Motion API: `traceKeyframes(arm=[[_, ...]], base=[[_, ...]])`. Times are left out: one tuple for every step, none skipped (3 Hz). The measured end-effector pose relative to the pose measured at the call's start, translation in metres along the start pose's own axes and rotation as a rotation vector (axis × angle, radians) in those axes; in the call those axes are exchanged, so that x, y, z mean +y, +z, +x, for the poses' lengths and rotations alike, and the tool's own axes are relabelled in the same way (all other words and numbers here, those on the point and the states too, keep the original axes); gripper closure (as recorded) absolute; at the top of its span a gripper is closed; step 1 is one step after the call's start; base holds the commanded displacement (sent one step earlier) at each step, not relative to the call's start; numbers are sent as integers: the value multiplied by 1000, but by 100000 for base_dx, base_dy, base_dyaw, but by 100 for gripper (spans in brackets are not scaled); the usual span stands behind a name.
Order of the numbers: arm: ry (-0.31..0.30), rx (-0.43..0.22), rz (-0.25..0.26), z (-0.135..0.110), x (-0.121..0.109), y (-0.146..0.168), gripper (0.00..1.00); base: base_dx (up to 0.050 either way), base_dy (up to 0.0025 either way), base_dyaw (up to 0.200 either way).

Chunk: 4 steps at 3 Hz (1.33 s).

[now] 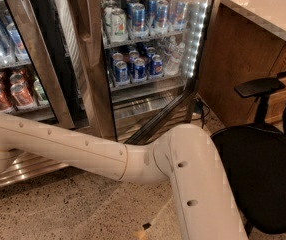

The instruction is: Open right fridge door

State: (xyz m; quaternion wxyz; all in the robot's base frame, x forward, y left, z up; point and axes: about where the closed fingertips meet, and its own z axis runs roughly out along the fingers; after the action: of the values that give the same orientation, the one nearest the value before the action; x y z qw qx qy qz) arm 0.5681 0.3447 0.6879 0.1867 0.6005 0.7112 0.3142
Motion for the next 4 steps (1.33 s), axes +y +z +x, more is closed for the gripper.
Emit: traceKeyframes(arm=[[-3,-57,97,-22,-16,21,100],[-4,-116,181,-42,-32,37,100],[-70,-204,159,-45,-38,45,100],[-77,-199,150,-49,-39,59,100]], base=[[0,0,0],[0,0,0],[0,0,0],[0,0,0]])
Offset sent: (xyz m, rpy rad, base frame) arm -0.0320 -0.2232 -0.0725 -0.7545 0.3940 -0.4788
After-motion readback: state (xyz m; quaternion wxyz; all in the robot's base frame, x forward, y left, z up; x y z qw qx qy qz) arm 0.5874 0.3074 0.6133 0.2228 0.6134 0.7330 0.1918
